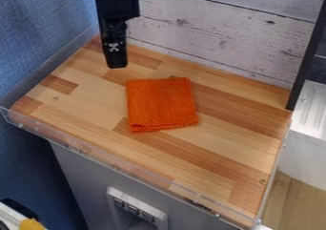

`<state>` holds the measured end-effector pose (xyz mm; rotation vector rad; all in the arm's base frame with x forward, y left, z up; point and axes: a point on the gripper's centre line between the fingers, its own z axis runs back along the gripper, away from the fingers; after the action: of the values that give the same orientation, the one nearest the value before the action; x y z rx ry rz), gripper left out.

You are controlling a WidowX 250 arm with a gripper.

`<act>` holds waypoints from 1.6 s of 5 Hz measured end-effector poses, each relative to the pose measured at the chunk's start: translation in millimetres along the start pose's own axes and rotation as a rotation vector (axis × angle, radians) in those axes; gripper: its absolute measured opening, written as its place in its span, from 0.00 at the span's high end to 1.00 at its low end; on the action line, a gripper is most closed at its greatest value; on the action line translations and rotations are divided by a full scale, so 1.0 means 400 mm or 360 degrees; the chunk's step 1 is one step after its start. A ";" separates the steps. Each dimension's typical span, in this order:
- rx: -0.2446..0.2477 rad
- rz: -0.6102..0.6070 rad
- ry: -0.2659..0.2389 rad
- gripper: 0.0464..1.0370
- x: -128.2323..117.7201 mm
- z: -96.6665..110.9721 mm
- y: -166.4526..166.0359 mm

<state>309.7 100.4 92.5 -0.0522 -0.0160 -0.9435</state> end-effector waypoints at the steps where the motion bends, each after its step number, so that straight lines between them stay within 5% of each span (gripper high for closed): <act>1: -0.0009 -0.0016 0.0009 0.37 -0.013 -0.017 0.004; 3: -0.0028 0.0001 0.0071 0.89 -0.036 -0.065 -0.005; 4: -0.0025 0.0026 0.0114 0.98 -0.048 -0.093 -0.006; 8: 0.0133 0.0052 0.0201 0.99 -0.047 -0.204 -0.015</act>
<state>292.9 108.0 10.8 0.0841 0.0623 -0.9113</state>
